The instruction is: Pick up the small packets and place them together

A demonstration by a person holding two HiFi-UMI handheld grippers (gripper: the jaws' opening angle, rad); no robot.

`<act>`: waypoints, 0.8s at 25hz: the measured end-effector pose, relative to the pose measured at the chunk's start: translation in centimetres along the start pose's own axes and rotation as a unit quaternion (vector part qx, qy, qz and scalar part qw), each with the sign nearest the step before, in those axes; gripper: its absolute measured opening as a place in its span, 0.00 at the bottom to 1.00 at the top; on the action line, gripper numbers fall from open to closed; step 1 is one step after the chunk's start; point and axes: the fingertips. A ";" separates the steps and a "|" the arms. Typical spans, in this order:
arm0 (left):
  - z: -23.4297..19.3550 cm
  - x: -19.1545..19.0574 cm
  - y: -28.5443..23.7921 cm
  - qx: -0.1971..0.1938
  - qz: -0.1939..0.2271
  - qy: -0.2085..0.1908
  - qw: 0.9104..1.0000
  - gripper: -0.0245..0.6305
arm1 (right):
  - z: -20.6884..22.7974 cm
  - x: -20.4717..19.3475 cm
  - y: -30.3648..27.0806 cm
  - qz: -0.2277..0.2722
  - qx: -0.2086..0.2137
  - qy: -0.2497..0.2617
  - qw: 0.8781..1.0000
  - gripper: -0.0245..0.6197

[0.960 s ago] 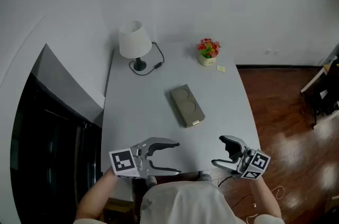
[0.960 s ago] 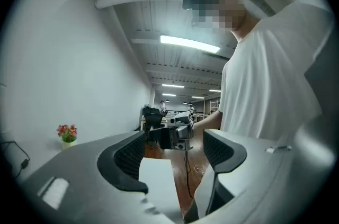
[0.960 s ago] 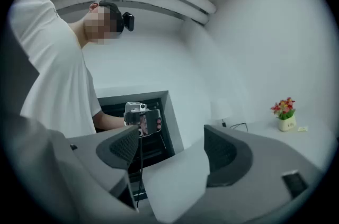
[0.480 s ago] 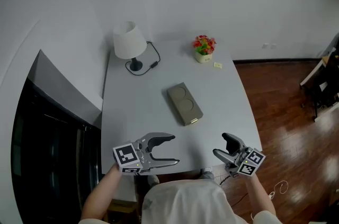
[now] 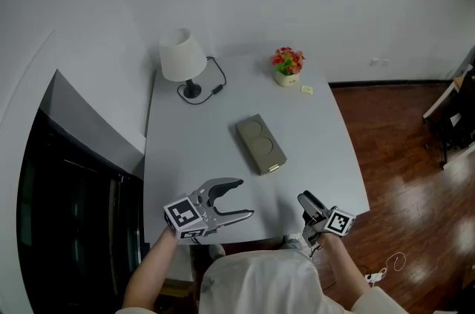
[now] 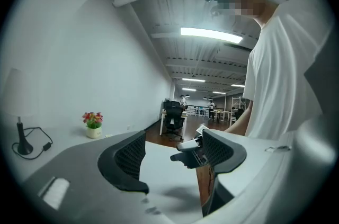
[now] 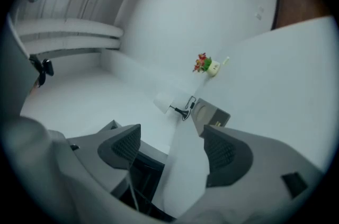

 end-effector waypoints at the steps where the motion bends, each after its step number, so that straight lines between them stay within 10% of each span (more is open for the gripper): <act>1: -0.3 0.0 0.0 0.007 0.003 -0.001 1.000 0.56 | 0.9 -0.2 -0.2 0.009 -0.003 -0.027 1.000 0.61; 8: -2.4 0.6 0.6 0.078 0.030 0.000 0.997 0.55 | 5.4 -1.1 -1.9 0.083 -0.010 -0.213 0.973 0.61; 20: -6.6 1.1 4.1 0.253 0.072 -0.002 0.965 0.54 | 10.1 -3.2 -7.0 0.082 -0.049 -0.295 0.951 0.61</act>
Point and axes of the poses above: the fingertips, and each gripper's own axes: y backward along the fingers, z to its right, x out of its top, and after that the axes turned 1 degree about y, right-handed
